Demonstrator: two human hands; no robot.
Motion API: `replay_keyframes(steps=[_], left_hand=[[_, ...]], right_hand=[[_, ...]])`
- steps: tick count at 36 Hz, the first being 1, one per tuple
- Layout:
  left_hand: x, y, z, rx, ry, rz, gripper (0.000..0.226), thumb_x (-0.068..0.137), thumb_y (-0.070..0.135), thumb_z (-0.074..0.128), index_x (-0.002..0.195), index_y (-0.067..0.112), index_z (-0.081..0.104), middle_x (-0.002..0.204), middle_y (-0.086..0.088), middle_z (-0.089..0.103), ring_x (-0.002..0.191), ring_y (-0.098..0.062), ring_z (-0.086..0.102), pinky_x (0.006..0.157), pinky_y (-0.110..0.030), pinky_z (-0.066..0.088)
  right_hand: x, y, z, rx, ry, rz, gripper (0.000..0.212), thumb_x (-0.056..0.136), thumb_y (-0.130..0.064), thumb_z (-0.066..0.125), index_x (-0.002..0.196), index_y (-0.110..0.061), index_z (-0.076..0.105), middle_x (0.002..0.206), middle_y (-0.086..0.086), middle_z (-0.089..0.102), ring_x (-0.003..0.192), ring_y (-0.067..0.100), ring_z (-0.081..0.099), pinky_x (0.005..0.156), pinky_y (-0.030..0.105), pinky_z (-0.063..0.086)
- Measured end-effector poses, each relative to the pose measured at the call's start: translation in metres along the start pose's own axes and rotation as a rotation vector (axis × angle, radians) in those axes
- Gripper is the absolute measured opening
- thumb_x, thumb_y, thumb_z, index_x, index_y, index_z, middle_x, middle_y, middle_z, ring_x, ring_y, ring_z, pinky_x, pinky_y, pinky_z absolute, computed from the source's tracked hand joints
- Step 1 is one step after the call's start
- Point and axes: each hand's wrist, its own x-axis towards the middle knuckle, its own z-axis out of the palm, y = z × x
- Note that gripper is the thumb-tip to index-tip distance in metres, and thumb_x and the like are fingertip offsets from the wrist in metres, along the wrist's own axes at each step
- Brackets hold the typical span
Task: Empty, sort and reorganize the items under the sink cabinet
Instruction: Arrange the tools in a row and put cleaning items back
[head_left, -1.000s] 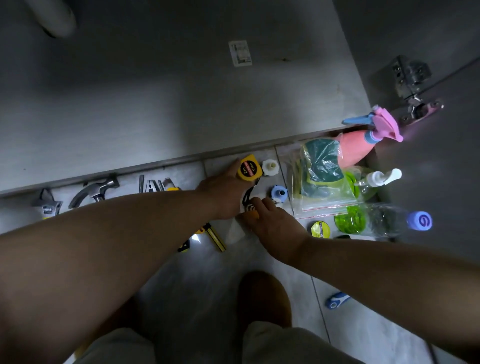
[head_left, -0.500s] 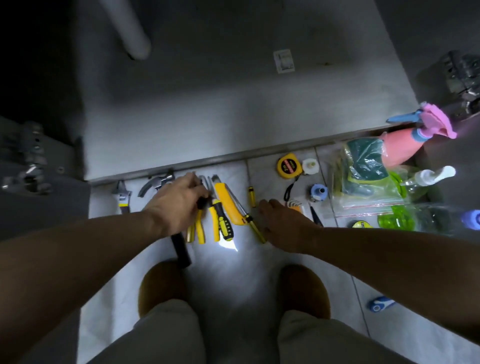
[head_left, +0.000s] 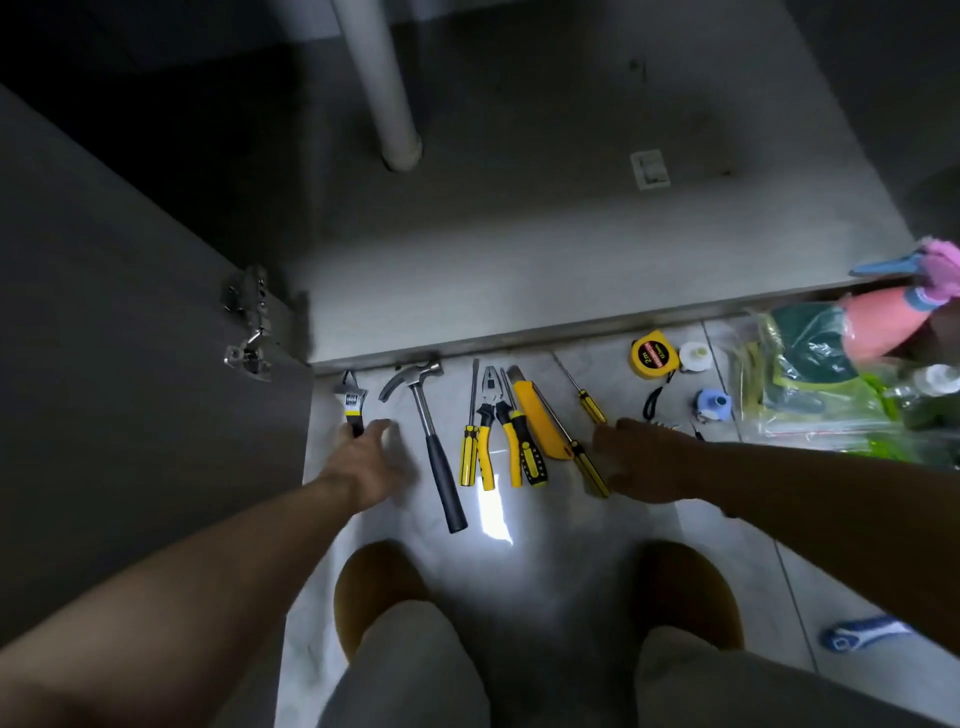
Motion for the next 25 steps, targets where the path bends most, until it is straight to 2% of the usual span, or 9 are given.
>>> replay_keyframes(steps=[3,6,8,11,14,16,18,22,25], left_hand=[[0.015,0.000,0.012,-0.096,0.051,-0.078,0.063,0.092,0.020,0.065,0.148,0.027,0.036,0.138,-0.013,0.031,0.120,-0.041,0.053,0.096,-0.044,0.054],[0.025,-0.006,0.026,0.083,0.193,-0.102,0.042,0.097,0.024,0.054,0.138,0.016,0.046,0.135,-0.015,0.043,0.129,-0.037,0.042,0.108,-0.040,0.038],[0.028,-0.012,0.037,0.096,0.311,-0.059,0.031,0.097,0.023,0.052,0.125,0.010,0.058,0.136,-0.015,0.045,0.128,-0.034,0.042,0.106,-0.035,0.033],[0.027,-0.019,0.053,-0.060,0.419,0.035,0.019,0.095,0.020,0.059,0.107,0.010,0.069,0.128,-0.012,0.047,0.112,-0.032,0.051,0.097,-0.034,0.043],[0.021,-0.012,0.064,-0.283,0.447,0.091,0.012,0.090,0.021,0.069,0.098,0.012,0.071,0.121,-0.008,0.048,0.107,-0.030,0.054,0.096,-0.033,0.048],[0.017,-0.005,0.068,-0.377,0.418,0.084,0.017,0.088,0.028,0.075,0.100,0.017,0.071,0.120,-0.003,0.045,0.109,-0.027,0.054,0.100,-0.033,0.048],[0.015,-0.001,0.071,-0.398,0.393,0.072,0.028,0.084,0.038,0.078,0.103,0.020,0.070,0.118,0.000,0.042,0.110,-0.024,0.052,0.100,-0.034,0.050],[0.013,0.006,0.072,-0.373,0.365,0.085,0.039,0.076,0.044,0.084,0.102,0.021,0.067,0.117,0.001,0.038,0.108,-0.023,0.052,0.095,-0.034,0.053],[0.011,0.010,0.075,-0.362,0.349,0.093,0.038,0.075,0.040,0.086,0.100,0.019,0.067,0.120,-0.003,0.039,0.108,-0.026,0.052,0.095,-0.036,0.053]], right_hand=[[-0.017,0.005,-0.016,-0.046,-0.110,-0.027,0.047,0.098,-0.034,0.057,0.141,-0.021,0.042,0.130,0.005,0.048,0.112,0.019,0.055,0.096,0.034,0.050],[-0.024,0.004,-0.033,-0.131,-0.162,-0.013,0.047,0.098,-0.037,0.056,0.142,-0.027,0.041,0.128,0.001,0.050,0.106,0.012,0.053,0.091,0.029,0.050],[-0.021,-0.001,-0.042,-0.164,-0.185,-0.006,0.045,0.099,-0.037,0.055,0.141,-0.026,0.043,0.122,-0.001,0.053,0.102,0.011,0.053,0.085,0.026,0.049],[-0.006,-0.015,-0.049,-0.152,-0.157,0.002,0.040,0.100,-0.035,0.054,0.138,-0.023,0.047,0.109,-0.003,0.056,0.095,0.012,0.056,0.077,0.026,0.050],[0.012,-0.034,-0.045,-0.134,-0.088,-0.015,0.037,0.100,-0.029,0.053,0.135,-0.018,0.050,0.123,0.004,0.058,0.108,0.020,0.059,0.080,0.026,0.048],[0.023,-0.049,-0.037,-0.097,-0.041,-0.045,0.031,0.099,-0.025,0.052,0.129,-0.016,0.055,0.121,0.005,0.059,0.104,0.019,0.059,0.071,0.018,0.040],[0.029,-0.065,-0.026,-0.054,-0.034,-0.054,0.024,0.099,-0.022,0.052,0.120,-0.013,0.060,0.112,0.007,0.062,0.096,0.021,0.060,0.067,0.020,0.042],[0.025,-0.088,-0.004,0.061,0.004,-0.117,0.019,0.096,-0.022,0.055,0.114,-0.017,0.062,0.107,0.004,0.065,0.092,0.020,0.063,0.075,0.029,0.053],[0.013,-0.099,0.007,0.118,-0.015,-0.099,0.025,0.095,-0.023,0.056,0.119,-0.019,0.061,0.113,0.004,0.065,0.103,0.026,0.064,0.088,0.038,0.054]])
